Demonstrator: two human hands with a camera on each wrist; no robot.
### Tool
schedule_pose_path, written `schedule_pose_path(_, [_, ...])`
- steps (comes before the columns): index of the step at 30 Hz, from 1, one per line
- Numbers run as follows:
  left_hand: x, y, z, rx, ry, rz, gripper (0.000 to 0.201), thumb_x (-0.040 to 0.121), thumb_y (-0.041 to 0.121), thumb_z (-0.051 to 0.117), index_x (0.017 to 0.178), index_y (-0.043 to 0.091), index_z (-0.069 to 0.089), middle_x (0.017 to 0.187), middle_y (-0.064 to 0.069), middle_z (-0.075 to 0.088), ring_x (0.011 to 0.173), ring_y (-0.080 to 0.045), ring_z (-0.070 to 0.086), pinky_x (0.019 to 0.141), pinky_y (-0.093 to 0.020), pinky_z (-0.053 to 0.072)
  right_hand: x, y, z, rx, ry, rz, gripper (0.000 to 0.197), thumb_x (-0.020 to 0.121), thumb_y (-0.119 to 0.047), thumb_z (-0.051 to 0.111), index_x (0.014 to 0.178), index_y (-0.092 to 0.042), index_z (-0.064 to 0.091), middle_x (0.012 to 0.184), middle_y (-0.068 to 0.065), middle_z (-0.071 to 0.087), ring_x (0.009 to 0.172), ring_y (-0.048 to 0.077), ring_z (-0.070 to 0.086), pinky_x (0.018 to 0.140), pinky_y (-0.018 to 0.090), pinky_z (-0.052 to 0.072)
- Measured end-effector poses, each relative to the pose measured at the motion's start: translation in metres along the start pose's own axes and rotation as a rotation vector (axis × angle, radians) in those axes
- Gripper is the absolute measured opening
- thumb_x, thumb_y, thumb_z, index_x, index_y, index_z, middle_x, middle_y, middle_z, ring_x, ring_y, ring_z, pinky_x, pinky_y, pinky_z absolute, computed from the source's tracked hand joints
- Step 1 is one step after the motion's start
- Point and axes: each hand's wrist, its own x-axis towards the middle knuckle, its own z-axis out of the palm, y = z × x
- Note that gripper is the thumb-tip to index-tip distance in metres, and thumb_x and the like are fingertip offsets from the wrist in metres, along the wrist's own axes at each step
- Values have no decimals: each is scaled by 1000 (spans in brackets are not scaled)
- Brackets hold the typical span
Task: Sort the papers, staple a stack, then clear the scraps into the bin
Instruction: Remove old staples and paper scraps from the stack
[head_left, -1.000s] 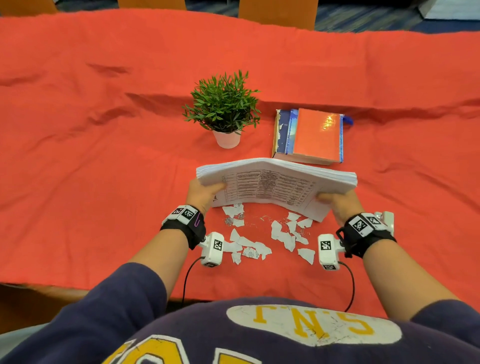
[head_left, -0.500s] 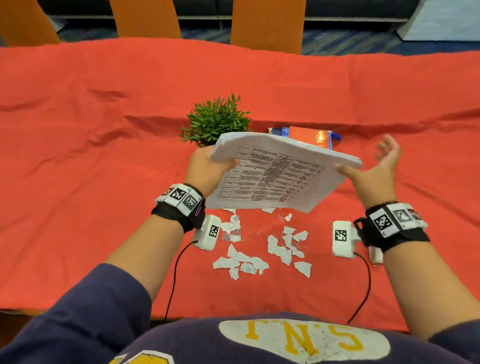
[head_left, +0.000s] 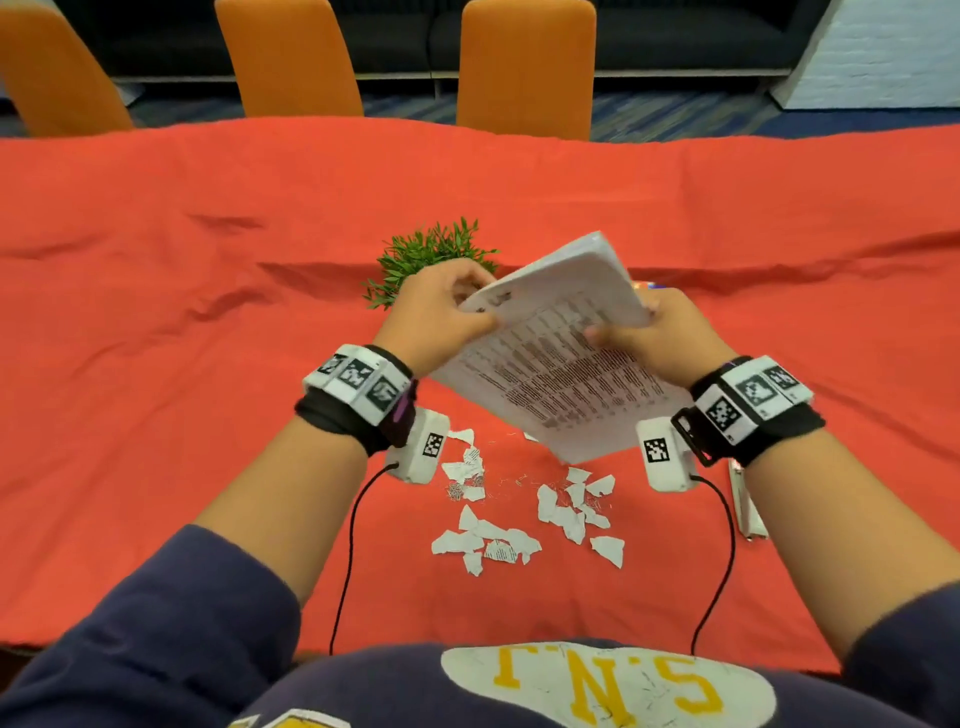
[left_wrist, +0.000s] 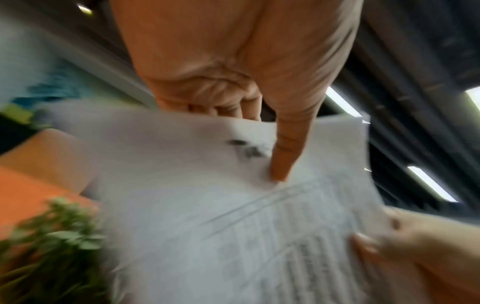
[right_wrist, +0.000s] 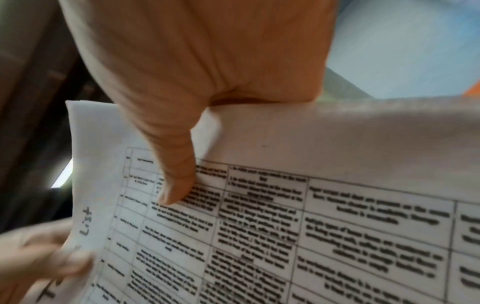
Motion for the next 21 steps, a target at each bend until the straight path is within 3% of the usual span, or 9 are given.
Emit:
schedule_pose_path(3, [-9,-22,-1,-350,104,-137,21,77,8,77,94,12,66,82,5,67,67,3,60,63,-15,47,-11,16,-5,196,92,63,23,79,-16,76,100,-9,72,95,3,74,87,18,70,81,32,56])
schedule_pose_path(5, [-17,-27,18,-613,157,-218,18,85,7,68,102,11,64,92,1,70,79,-3,66,73,-23,53,-17,25,3,301,112,79,27,76,-21,77,102,-17,71,99,-1,74,98,15,70,87,29,55])
schedule_pose_path(7, [-20,-26,38,-726,225,-243,15,90,9,62,104,15,62,99,-3,71,87,-13,68,82,-34,56,-21,36,15,355,147,113,28,73,-27,78,99,-21,70,99,-3,75,100,14,69,89,31,53])
schedule_pose_path(9, [-21,-21,51,-705,304,-219,16,91,8,61,105,16,60,99,-3,70,89,-16,66,84,-34,55,-24,46,25,392,187,139,27,72,-28,78,98,-23,71,98,-6,75,98,12,70,90,33,53])
schedule_pose_path(12, [-22,-17,59,-642,374,-140,19,90,5,62,101,20,60,92,3,67,83,-9,63,78,-25,53,-29,58,32,437,217,136,27,69,-27,79,95,-24,72,98,-10,75,98,13,69,92,38,52])
schedule_pose_path(17, [-33,-24,73,-636,345,-147,22,89,8,62,95,29,60,94,2,68,90,-15,64,88,-37,52,-38,72,38,469,252,161,24,77,-6,75,91,-26,71,91,-14,75,95,15,67,95,40,52])
schedule_pose_path(21, [-37,-27,81,-660,313,-181,20,89,13,59,99,31,59,100,-1,67,96,-20,64,92,-41,52,-41,73,43,486,227,166,29,79,-4,74,94,-28,68,95,-12,73,90,2,67,90,31,51])
